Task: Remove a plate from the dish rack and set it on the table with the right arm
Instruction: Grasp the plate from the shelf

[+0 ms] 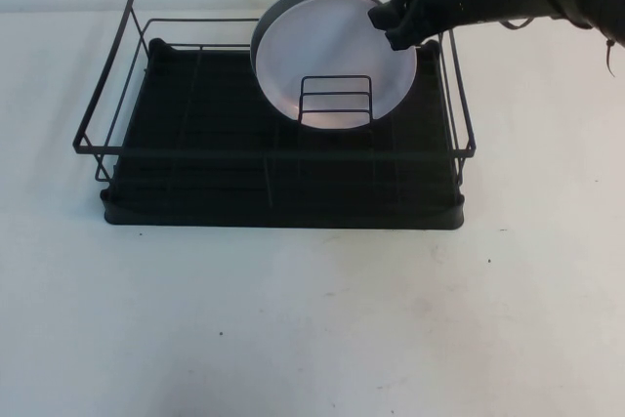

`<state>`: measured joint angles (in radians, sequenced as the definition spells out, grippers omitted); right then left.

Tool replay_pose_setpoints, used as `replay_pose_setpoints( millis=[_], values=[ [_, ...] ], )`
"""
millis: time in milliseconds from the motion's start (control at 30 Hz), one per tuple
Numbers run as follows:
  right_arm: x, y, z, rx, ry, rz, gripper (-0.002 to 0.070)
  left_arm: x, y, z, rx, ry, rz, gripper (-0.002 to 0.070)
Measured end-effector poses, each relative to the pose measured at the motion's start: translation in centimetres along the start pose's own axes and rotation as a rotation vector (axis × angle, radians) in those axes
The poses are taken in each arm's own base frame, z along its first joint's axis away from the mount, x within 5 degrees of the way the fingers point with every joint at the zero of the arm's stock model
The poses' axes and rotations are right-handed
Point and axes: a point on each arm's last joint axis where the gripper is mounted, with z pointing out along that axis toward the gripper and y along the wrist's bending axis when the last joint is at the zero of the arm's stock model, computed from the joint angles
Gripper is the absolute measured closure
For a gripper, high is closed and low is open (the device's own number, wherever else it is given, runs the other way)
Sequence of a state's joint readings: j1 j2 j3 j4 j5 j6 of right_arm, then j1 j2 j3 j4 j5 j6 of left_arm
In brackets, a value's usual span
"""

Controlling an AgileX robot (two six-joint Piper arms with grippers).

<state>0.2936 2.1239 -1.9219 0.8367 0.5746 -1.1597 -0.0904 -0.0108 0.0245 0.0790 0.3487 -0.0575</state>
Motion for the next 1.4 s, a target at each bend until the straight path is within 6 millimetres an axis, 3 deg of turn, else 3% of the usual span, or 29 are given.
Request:
replay_pose_setpoints(
  millis=[500, 767, 933, 1400],
  values=[
    [1.8, -0.1, 2.0, 0.014, 0.026, 0.014, 0.0371, 0.0, 0.0, 0.0, 0.000, 0.000, 0.000, 0.0679],
    [1.8, -0.1, 2.0, 0.014, 0.026, 0.011, 0.0480, 0.0, 0.0, 0.0, 0.000, 0.000, 0.000, 0.0679],
    [1.8, -0.2, 2.0, 0.024, 0.031, -0.016, 0.0603, 0.0, 0.0, 0.0, 0.000, 0.000, 0.000, 0.0679],
    [-0.4, -0.2, -0.3, 0.050, -0.002, -0.077, 0.0632, 0.0, 0.0, 0.0, 0.000, 0.000, 0.000, 0.0679]
  ],
)
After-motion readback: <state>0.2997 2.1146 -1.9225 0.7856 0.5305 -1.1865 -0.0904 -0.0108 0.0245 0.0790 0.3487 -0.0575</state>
